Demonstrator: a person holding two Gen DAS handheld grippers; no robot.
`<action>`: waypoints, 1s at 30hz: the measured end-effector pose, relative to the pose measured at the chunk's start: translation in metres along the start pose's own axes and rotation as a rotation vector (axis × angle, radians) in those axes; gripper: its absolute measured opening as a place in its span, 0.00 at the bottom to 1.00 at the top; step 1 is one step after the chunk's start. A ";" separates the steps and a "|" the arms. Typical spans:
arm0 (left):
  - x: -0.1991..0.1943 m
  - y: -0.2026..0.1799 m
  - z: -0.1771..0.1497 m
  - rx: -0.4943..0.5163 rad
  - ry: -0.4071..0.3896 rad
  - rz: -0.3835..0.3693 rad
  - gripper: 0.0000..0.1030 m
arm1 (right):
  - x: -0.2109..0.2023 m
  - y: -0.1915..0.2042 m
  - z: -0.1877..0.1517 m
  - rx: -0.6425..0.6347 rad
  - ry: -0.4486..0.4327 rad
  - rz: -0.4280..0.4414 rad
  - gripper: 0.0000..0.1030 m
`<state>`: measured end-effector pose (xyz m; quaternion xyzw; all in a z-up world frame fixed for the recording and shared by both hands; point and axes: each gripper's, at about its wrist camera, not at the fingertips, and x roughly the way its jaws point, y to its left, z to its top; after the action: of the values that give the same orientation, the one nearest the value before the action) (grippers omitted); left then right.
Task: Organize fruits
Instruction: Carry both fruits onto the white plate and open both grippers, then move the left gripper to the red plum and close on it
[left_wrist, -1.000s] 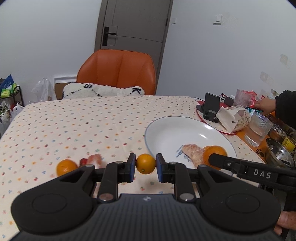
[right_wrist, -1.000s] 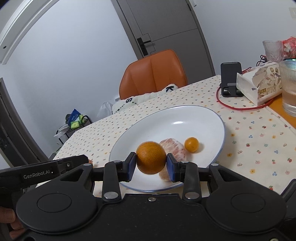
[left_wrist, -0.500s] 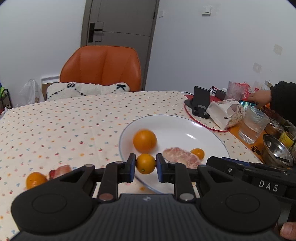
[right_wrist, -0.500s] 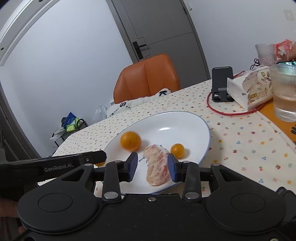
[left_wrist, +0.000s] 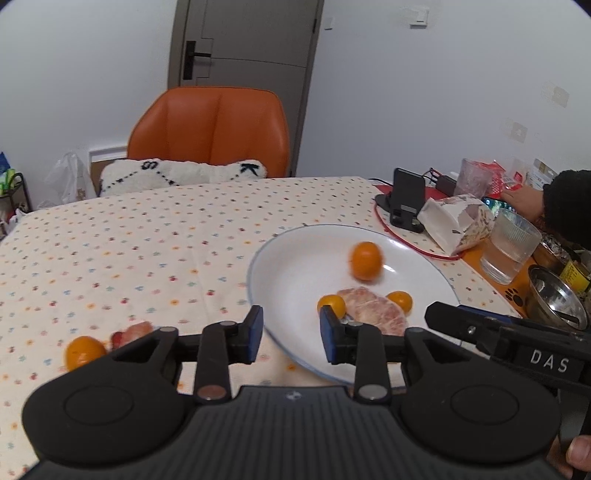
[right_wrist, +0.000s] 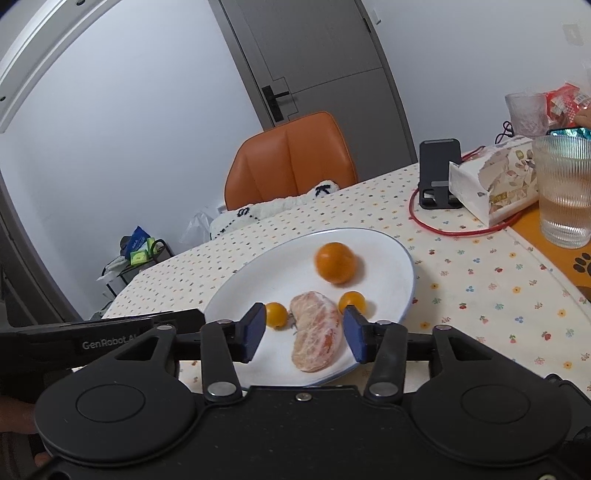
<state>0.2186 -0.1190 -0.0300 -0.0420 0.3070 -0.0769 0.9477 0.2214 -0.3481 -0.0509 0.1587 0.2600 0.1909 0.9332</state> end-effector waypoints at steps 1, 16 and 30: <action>-0.003 0.002 0.000 -0.001 -0.002 0.005 0.35 | 0.000 0.002 0.000 -0.002 0.000 0.002 0.49; -0.055 0.039 -0.003 -0.053 -0.065 0.093 0.69 | -0.012 0.029 0.004 -0.039 -0.008 0.038 0.58; -0.077 0.066 -0.023 -0.094 -0.051 0.134 0.73 | -0.011 0.053 -0.006 -0.073 0.016 0.069 0.69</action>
<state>0.1509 -0.0412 -0.0125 -0.0679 0.2883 0.0023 0.9551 0.1946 -0.3054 -0.0301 0.1319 0.2546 0.2335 0.9291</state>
